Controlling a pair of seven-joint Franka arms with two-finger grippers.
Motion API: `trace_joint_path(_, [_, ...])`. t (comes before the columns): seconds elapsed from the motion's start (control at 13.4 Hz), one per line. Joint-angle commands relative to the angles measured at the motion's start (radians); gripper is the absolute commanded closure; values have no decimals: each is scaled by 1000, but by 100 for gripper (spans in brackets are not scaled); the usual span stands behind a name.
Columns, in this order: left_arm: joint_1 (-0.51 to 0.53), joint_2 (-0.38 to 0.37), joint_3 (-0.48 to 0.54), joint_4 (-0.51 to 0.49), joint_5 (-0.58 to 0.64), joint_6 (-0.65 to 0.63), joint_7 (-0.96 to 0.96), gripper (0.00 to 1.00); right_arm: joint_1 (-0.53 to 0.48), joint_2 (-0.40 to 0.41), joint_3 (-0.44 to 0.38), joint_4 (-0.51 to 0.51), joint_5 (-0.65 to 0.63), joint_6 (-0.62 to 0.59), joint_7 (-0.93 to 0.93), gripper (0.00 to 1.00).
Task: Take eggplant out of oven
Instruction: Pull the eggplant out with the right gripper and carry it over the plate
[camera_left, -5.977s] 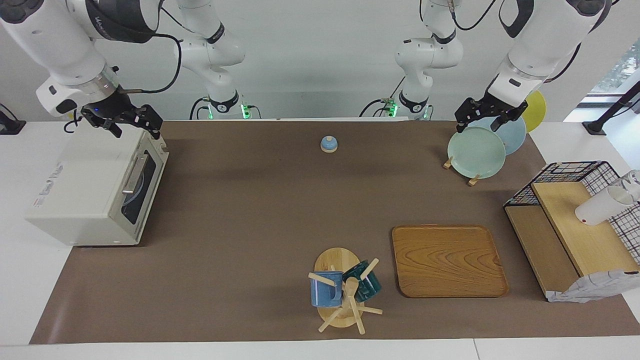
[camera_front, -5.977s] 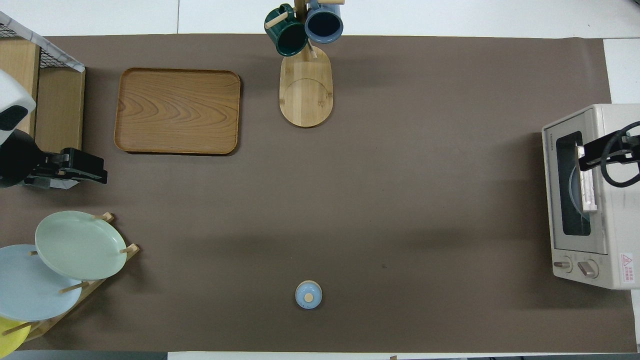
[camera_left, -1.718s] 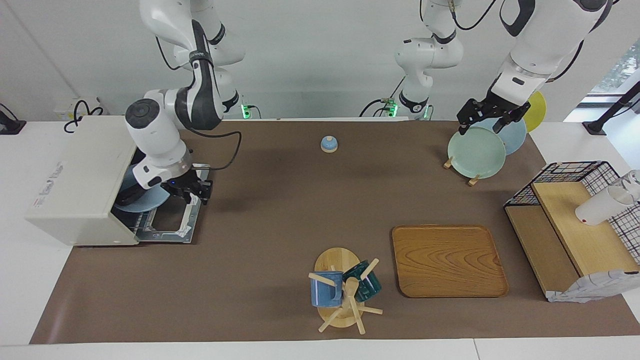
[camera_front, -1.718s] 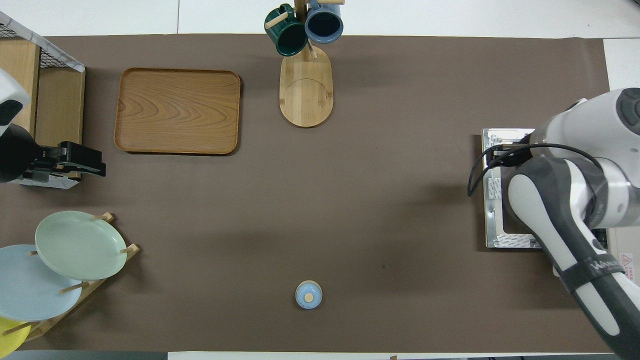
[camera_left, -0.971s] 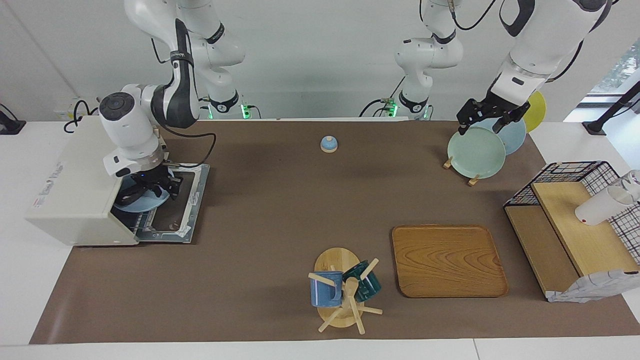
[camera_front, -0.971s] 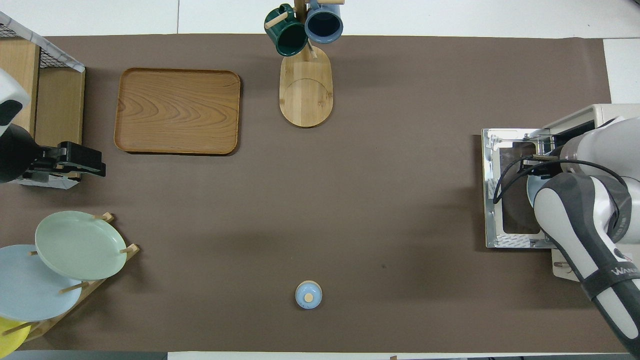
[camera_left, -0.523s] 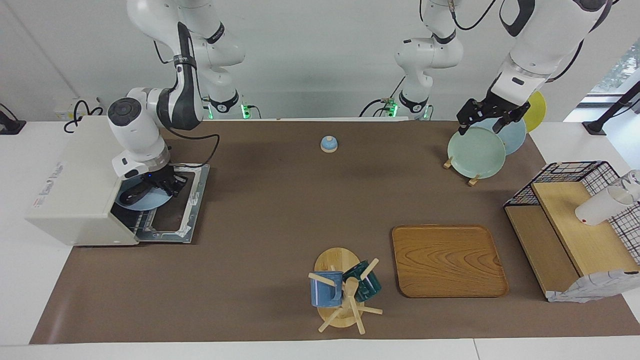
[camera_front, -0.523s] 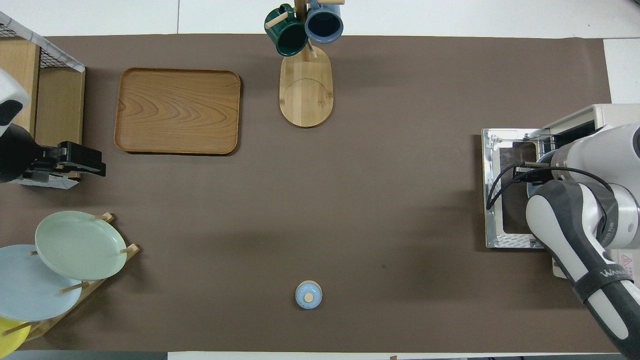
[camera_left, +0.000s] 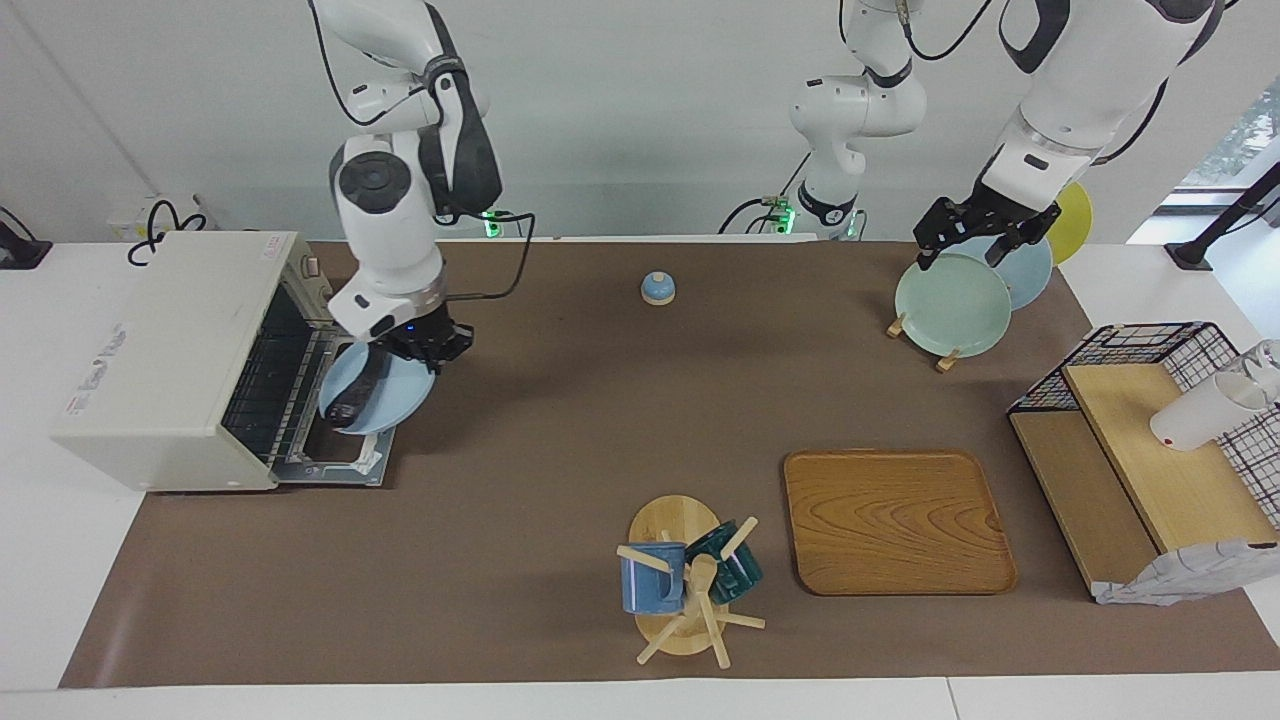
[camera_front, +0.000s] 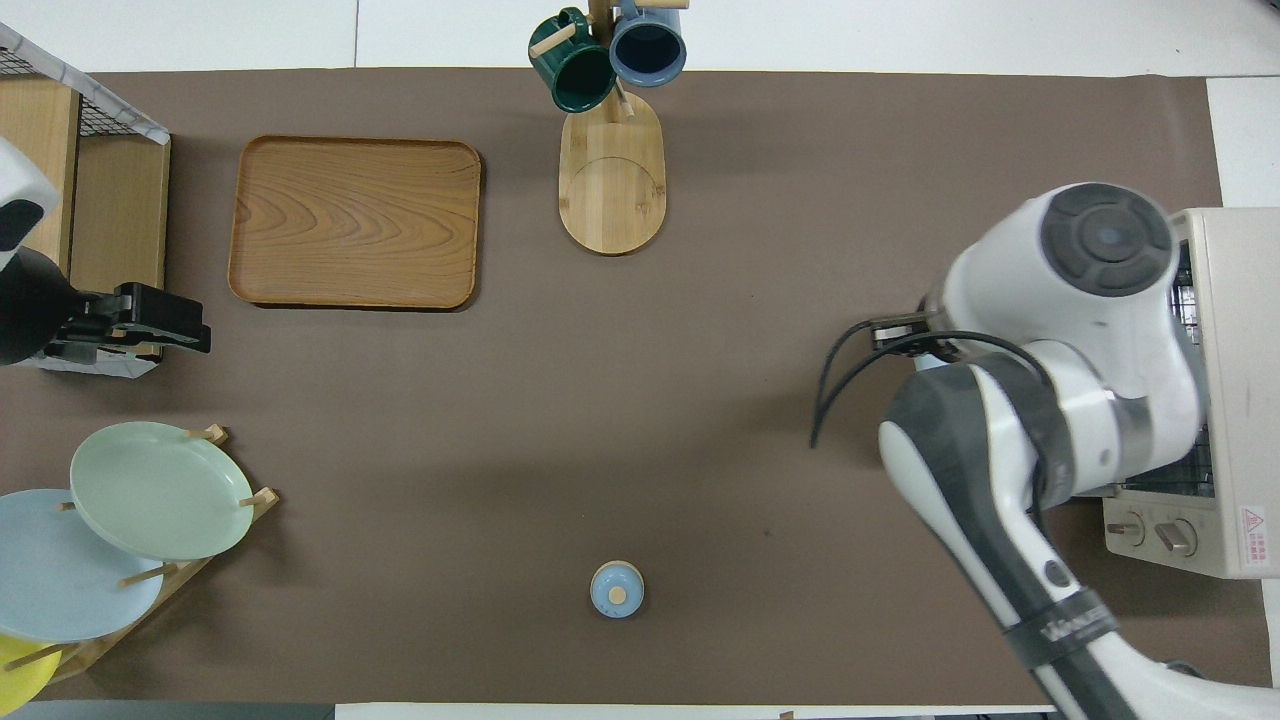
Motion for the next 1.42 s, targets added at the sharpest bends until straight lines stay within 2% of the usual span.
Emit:
trace_joint_path(0.0, [28,-11,-2,-13,-8,17,35,0,130,183,0,273,-7,-144,211,100])
trace_joint_path(0.15, [49,-11,-1,-13,-8,17,61,0,254,394,6,515,-10,-260,322,100])
trace_joint_path(0.22, [52,-11,-1,-15,-8,17,75,0,295,455,6,577,-7,-259,385,100])
trace_joint_path(0.37, [69,-11,-1,-15,-8,20,86,0,337,509,48,650,-8,-213,472,100])
trace_joint_path(0.52, [69,-11,-2,-19,-8,32,86,0,335,515,97,650,25,-111,555,100])
trace_joint_path(0.75, [63,-11,-4,-25,-8,49,86,0,342,468,97,430,113,146,582,100])
trace_joint_path(0.9, [57,-9,-4,-24,-8,52,86,0,340,464,97,409,121,169,583,100])
trace_joint_path(0.97, [57,-8,-4,-24,-9,53,86,0,342,463,97,411,118,158,585,89])
trace_joint_path(1.05, [57,-5,-4,-25,-9,58,86,0,340,463,97,411,113,163,586,73])
trace_joint_path(1.12, [57,-5,-4,-25,-9,63,87,0,342,464,97,417,104,169,583,63])
trace_joint_path(1.27, [51,3,-8,-25,-15,69,91,0,339,463,92,478,66,105,559,52])
trace_joint_path(1.34, [27,8,-8,-25,-15,75,89,0,334,458,94,507,-4,22,527,54])
